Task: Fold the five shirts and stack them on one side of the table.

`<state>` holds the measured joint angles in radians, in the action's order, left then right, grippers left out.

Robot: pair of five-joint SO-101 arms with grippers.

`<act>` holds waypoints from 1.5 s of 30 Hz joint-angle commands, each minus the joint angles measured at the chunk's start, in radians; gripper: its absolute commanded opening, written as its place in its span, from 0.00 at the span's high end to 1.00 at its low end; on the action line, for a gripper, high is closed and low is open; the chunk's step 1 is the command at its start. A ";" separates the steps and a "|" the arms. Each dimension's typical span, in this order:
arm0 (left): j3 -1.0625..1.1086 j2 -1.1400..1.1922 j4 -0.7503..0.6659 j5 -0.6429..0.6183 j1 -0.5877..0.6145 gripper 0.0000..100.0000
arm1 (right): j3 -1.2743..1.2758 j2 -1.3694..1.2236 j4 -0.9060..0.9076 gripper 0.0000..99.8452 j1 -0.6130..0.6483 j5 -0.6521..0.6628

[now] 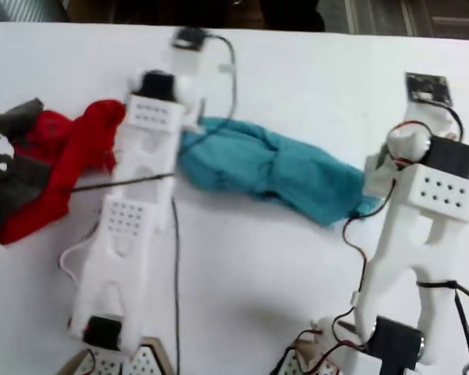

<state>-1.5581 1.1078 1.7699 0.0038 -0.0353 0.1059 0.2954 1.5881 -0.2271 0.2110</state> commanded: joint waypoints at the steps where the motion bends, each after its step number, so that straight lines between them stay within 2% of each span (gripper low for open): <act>1: 0.099 -0.198 0.021 0.098 0.084 0.98 | 0.006 0.033 -0.071 0.82 0.067 -0.041; 5: 0.390 -0.379 0.021 0.253 0.147 0.98 | 0.064 0.033 -0.130 0.81 0.173 -0.046; 9: 0.799 -0.559 0.017 0.428 0.213 0.98 | 0.192 0.033 -0.182 0.74 0.286 -0.034; 11: 0.966 -0.629 0.005 0.482 0.252 0.98 | 0.264 0.035 -0.209 0.73 0.341 0.057; 14: 1.150 -0.690 -0.101 0.488 0.302 0.98 | 0.384 0.045 -0.217 0.78 0.444 0.249; 18: 1.247 -0.706 -0.249 0.485 0.331 0.98 | 0.500 0.045 -0.220 0.80 0.513 0.496; 21: 1.262 -0.704 -0.296 0.482 0.331 0.98 | 0.517 0.035 -0.220 0.80 0.526 0.557; 24: 1.254 -0.704 -0.310 0.420 0.328 0.98 | 0.532 0.033 -0.246 0.80 0.555 0.563; 26: 1.254 -0.707 -0.328 0.394 0.327 0.98 | 0.565 0.033 -0.302 0.80 0.582 0.514; 29: 1.254 -0.706 -0.338 0.388 0.330 0.98 | 0.626 0.033 -0.430 0.78 0.611 0.354; 32: 1.256 -0.706 -0.331 0.388 0.334 0.98 | 0.701 0.031 -0.564 0.68 0.616 0.193; 34: 1.257 -0.707 -0.331 0.387 0.336 0.98 | 0.743 0.024 -0.627 0.64 0.616 0.187; 39: 1.256 -0.713 -0.331 0.387 0.336 0.98 | 0.761 -0.108 -0.704 0.67 0.602 0.250; 42: 1.256 -0.713 -0.328 0.387 0.336 0.98 | 0.675 -0.197 -0.687 0.77 0.573 0.272; 45: 1.256 -0.713 -0.308 0.387 0.334 0.98 | 0.568 -0.263 -0.687 0.99 0.515 0.270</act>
<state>-0.2984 0.4726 1.4477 0.3951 0.2869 0.7748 0.0775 0.9037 0.3468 0.4733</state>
